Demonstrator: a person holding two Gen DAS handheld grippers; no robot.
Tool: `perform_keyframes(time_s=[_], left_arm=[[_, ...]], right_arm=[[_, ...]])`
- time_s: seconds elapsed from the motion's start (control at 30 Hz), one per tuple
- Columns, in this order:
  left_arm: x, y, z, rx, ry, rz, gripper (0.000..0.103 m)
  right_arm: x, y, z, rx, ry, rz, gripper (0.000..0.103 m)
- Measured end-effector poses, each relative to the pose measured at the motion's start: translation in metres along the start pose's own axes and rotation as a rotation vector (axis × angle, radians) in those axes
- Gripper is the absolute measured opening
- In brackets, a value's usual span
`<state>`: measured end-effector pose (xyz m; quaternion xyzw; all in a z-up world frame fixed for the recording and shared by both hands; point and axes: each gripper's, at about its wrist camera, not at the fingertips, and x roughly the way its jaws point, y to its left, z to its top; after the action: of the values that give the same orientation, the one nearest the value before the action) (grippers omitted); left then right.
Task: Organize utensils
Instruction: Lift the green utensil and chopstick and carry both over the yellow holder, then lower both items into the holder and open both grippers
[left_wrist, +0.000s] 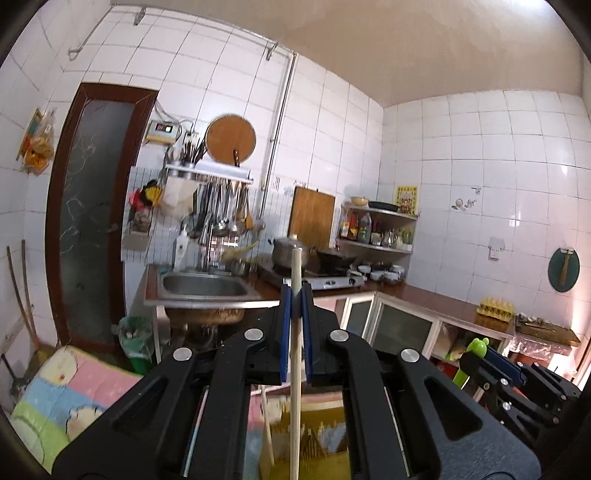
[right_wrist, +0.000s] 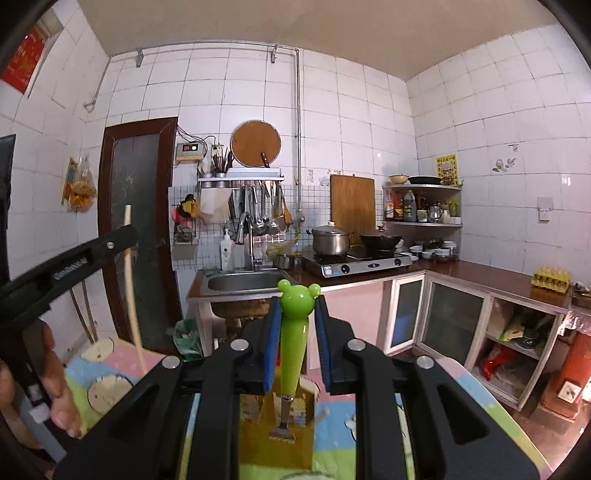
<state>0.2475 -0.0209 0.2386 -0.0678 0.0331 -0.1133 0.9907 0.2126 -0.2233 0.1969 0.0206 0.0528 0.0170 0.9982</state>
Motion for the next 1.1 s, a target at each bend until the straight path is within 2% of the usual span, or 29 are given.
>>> perform_keyframes(time_s=[0.17, 0.27, 0.4, 0.53, 0.67, 0.8, 0.87, 0.9, 0.93, 0.97, 1.03, 1.07, 1.1], left_arm=[[0.062, -0.005, -0.004, 0.01, -0.004, 0.023, 0.005], [0.098, -0.002, -0.026, 0.005, 0.041, 0.026, 0.005], [0.128, 0.007, -0.065, -0.014, 0.109, 0.024, 0.005], [0.137, 0.02, -0.098, -0.024, 0.155, 0.023, 0.005], [0.139, 0.024, -0.124, 0.015, 0.197, 0.053, 0.005], [0.135, 0.032, -0.131, 0.009, 0.238, 0.065, 0.005], [0.131, 0.035, -0.128, 0.002, 0.274, 0.067, 0.007], [0.125, 0.037, -0.124, -0.001, 0.287, 0.065, 0.011], [0.121, 0.038, -0.121, 0.0, 0.294, 0.068, 0.028], [0.113, 0.04, -0.116, 0.002, 0.296, 0.076, 0.049], [0.099, 0.041, -0.108, 0.016, 0.282, 0.102, 0.069], [0.089, 0.042, -0.104, 0.032, 0.273, 0.119, 0.076], [0.079, 0.044, -0.101, 0.042, 0.268, 0.134, 0.078]], right_arm=[[0.05, -0.001, 0.006, 0.008, 0.047, 0.006, 0.019], [0.075, -0.004, -0.007, 0.011, 0.081, 0.004, 0.019], [0.106, -0.007, -0.038, 0.005, 0.147, 0.018, 0.019], [0.128, -0.008, -0.066, 0.01, 0.213, 0.018, 0.019], [0.139, -0.008, -0.089, 0.007, 0.266, 0.004, 0.019], [0.139, -0.015, -0.097, 0.008, 0.291, -0.007, 0.019], [0.134, -0.017, -0.096, 0.028, 0.299, 0.009, 0.026], [0.131, -0.017, -0.094, 0.027, 0.295, 0.003, 0.042], [0.126, -0.018, -0.091, 0.023, 0.282, -0.008, 0.056], [0.118, -0.018, -0.087, 0.02, 0.265, -0.015, 0.058], [0.11, -0.019, -0.078, 0.017, 0.261, -0.019, 0.058], [0.102, -0.021, -0.074, 0.024, 0.262, -0.023, 0.06], [0.098, -0.023, -0.072, 0.029, 0.26, -0.026, 0.066]])
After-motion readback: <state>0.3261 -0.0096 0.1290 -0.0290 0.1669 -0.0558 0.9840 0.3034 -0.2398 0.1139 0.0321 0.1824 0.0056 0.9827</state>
